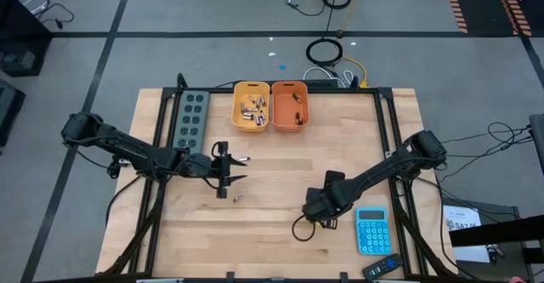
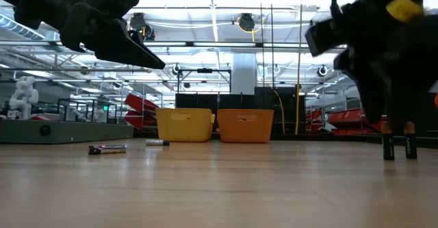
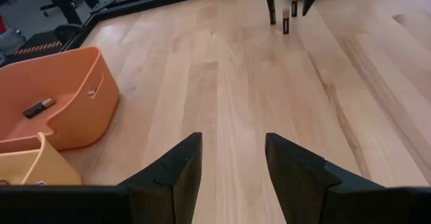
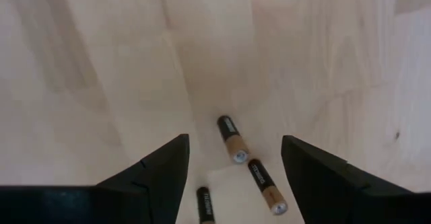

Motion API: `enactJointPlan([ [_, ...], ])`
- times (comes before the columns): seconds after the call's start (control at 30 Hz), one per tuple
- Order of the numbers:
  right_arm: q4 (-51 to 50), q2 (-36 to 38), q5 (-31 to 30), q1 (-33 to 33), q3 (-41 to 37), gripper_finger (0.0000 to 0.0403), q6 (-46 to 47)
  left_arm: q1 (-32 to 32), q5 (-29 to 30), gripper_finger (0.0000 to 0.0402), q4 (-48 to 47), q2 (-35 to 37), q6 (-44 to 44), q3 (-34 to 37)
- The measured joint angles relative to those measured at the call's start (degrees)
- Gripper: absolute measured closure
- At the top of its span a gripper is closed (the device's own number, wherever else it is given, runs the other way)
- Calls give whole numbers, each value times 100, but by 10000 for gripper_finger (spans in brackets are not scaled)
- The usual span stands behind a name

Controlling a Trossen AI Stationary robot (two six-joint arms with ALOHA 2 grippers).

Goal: Sort batteries
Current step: Put the black battery into the orange bin

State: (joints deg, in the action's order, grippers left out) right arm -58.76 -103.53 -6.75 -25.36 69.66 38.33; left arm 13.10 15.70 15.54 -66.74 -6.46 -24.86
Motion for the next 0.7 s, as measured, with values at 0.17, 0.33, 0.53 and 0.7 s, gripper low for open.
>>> enactJointPlan([
  [0.17,322,-2,88,2,-362,188,4,0,4,229,-1,0,0,0],
  [0.33,724,-2,98,2,-599,201,-2,0,10,229,0,0,-9,0],
  [0.53,1124,-2,267,16,-788,273,-14,0,20,229,-1,0,-28,0],
  [0.7,1246,-2,392,22,-810,384,-217,0,20,229,1,0,-27,0],
])
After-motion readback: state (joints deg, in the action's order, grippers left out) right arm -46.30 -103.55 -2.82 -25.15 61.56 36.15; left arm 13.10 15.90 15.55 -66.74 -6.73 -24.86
